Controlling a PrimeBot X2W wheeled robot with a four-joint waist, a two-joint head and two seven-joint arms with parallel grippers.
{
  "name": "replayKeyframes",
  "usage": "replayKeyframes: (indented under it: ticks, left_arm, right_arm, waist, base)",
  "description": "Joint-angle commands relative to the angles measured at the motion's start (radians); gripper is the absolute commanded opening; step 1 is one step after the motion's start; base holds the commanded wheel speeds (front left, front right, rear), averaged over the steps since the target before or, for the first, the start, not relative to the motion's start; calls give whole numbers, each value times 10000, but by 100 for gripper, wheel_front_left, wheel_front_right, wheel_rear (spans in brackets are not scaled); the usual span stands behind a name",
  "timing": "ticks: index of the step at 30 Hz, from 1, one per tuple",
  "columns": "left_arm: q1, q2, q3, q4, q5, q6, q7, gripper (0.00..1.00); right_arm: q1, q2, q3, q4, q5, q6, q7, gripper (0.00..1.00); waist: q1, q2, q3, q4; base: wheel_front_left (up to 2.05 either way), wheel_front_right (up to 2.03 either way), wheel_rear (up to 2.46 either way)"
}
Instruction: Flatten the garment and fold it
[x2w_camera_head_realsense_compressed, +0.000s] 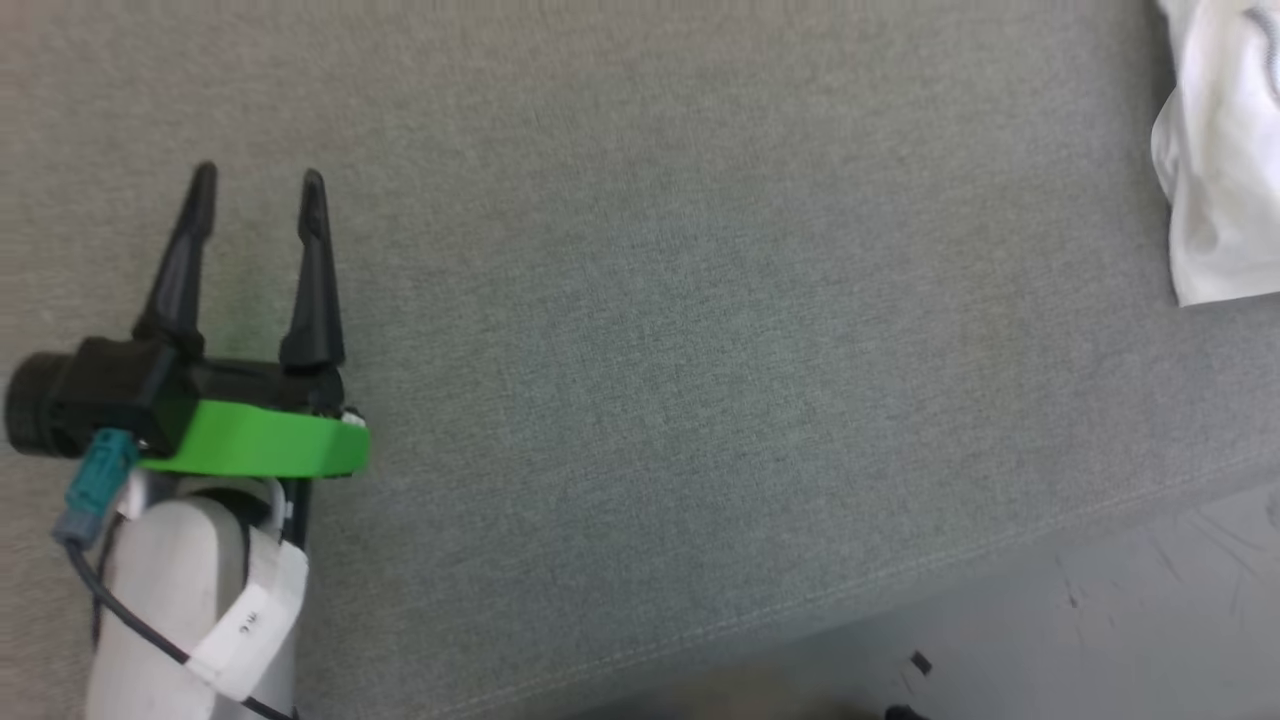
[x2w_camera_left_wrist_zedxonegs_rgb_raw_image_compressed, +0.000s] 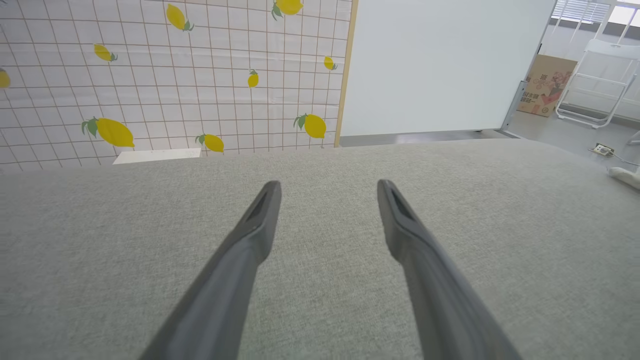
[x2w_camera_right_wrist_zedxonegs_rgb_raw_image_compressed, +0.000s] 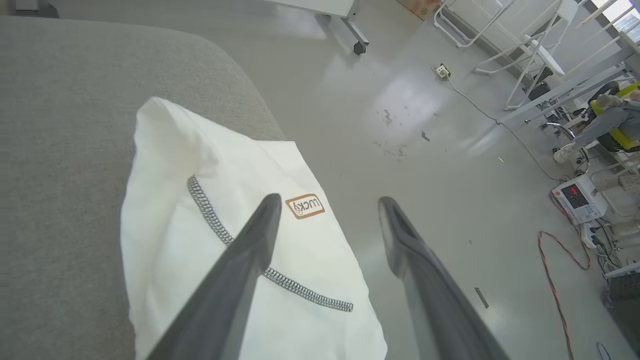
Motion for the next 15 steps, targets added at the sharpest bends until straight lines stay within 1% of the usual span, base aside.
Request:
replayKeyframes:
  ticks: [1,5,9,13,15]
  left_arm:
    - [186,-71,-20,150,-72,46,-124,100]
    - [535,-358,-64,676,-256,108,-366,100]
    - [889,-661,-100,1190,-483,169,-527,100]
    - [1158,-875,-198,1700,-719,162,-606,100]
    - [1241,-961,-249,1962,-823,157,-633,100]
  right_arm:
    - [174,-55,140,54,114,-19,-183,100]
    - [499,-7,799,56,992,-19,-800,100]
    - [1182,14,1863,-301,2174,-19,-1503,100]
    - [2202,13,2988,-1253,3508,-19,-2186,100]
    - [2918,24,3427,-2005,4212,-19,-2434,100]
  waist:
    - [0,-1,-807,336]
    - [0,-1,-1691,624]
    - [0,-1,-2527,1010]
    - [0,-1,-3238,1460]
    - [0,-1,-3542,1717]
  base:
    - [0,0,0]
    - [0,0,0]
    - [0,0,0]
    - [0,0,0]
    - [0,0,0]
